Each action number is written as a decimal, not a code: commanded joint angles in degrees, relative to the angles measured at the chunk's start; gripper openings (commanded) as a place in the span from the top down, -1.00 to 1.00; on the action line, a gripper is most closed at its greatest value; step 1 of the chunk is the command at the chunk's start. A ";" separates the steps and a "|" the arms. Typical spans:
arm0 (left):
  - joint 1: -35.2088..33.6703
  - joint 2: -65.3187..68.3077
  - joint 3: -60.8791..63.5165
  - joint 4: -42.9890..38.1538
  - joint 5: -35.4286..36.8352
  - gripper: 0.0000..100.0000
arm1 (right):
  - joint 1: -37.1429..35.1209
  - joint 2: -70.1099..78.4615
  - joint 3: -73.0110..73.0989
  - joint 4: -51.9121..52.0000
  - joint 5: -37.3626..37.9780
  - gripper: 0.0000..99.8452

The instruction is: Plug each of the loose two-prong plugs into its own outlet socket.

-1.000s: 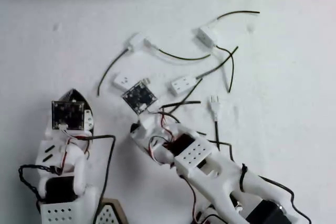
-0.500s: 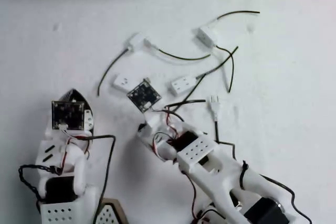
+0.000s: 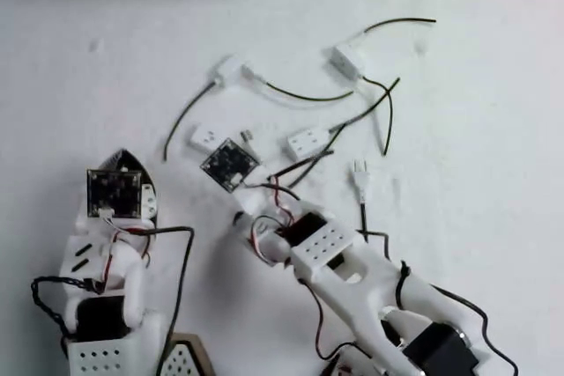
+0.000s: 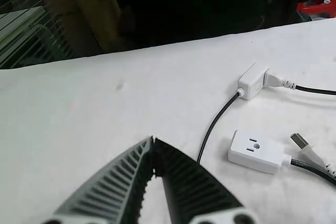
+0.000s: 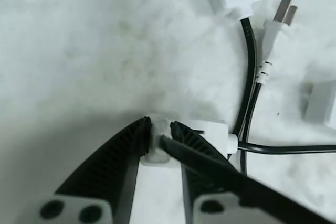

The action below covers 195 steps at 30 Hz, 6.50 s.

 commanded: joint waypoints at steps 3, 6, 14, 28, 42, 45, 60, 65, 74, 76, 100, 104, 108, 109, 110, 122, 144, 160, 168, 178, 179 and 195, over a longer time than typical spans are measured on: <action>-0.31 -0.40 -0.09 -1.23 0.18 0.95 | 0.40 1.54 -0.70 3.65 1.32 0.97; -0.31 -0.40 -0.09 -1.23 0.18 0.95 | 0.22 1.45 -0.44 3.47 3.60 0.97; -0.31 -0.40 -0.09 -0.97 0.18 0.95 | -3.12 -8.22 -1.23 6.99 3.60 0.77; 0.66 -0.40 1.41 0.97 0.26 0.68 | -2.95 -38.11 -14.68 41.27 -2.90 0.55; 14.64 -0.04 -6.59 21.98 -1.85 0.42 | 19.91 -38.99 -8.44 35.65 -2.99 0.96; 20.09 -0.04 -6.51 24.88 -5.45 0.42 | 27.65 -38.81 -8.44 31.69 -2.99 0.95; 27.56 17.54 -9.49 20.22 -8.44 0.37 | 44.62 -38.81 -3.87 22.90 -2.73 0.78; 30.46 33.54 -11.52 12.13 -8.53 0.37 | 45.85 -38.81 -3.08 21.58 -2.90 0.78; 31.87 61.32 -22.24 2.73 -8.44 0.37 | 45.85 -38.81 -3.08 21.58 -2.55 0.78; 31.52 68.26 -25.32 0.70 -8.35 0.38 | 45.85 -38.81 -3.08 21.58 -2.55 0.78; 31.52 86.99 -43.69 3.78 -8.79 0.95 | 45.85 -38.81 -3.08 21.58 -2.46 0.78; 28.44 79.25 -43.87 4.31 -8.70 0.96 | 45.67 -38.81 -3.08 21.58 -2.46 0.78; 23.34 74.59 -46.86 5.19 -8.70 0.96 | 45.49 -38.81 -3.08 21.58 -2.46 0.78; 22.02 74.42 -48.44 5.80 -8.70 0.96 | 45.49 -38.81 -3.08 21.58 -2.46 0.78; 20.79 74.42 -50.11 6.15 -8.70 0.96 | 45.49 -38.81 -3.08 21.58 -2.46 0.78; 13.32 84.44 -65.14 -1.49 -8.70 0.95 | 45.41 -38.81 -2.90 21.58 -2.46 0.78; 8.13 124.26 -107.08 16.35 -6.86 0.45 | 43.38 -38.81 -2.81 21.85 -2.37 0.78; 13.05 124.88 -109.89 26.64 -8.70 0.46 | 43.47 -38.81 -2.81 21.85 -2.37 0.78; 22.37 124.97 -100.66 14.24 -8.18 0.46 | 43.65 -38.81 -2.81 21.76 -2.37 0.78; 25.54 125.05 -82.99 -16.26 -5.19 0.58 | 43.65 -38.81 -2.81 21.67 -2.37 0.78; 25.54 125.05 -82.55 -17.23 -5.19 0.58 | 43.65 -38.81 -2.81 21.67 -2.37 0.78; 27.03 136.31 -102.51 7.82 -6.68 0.59 | 43.65 -38.81 -2.81 21.67 -2.37 0.78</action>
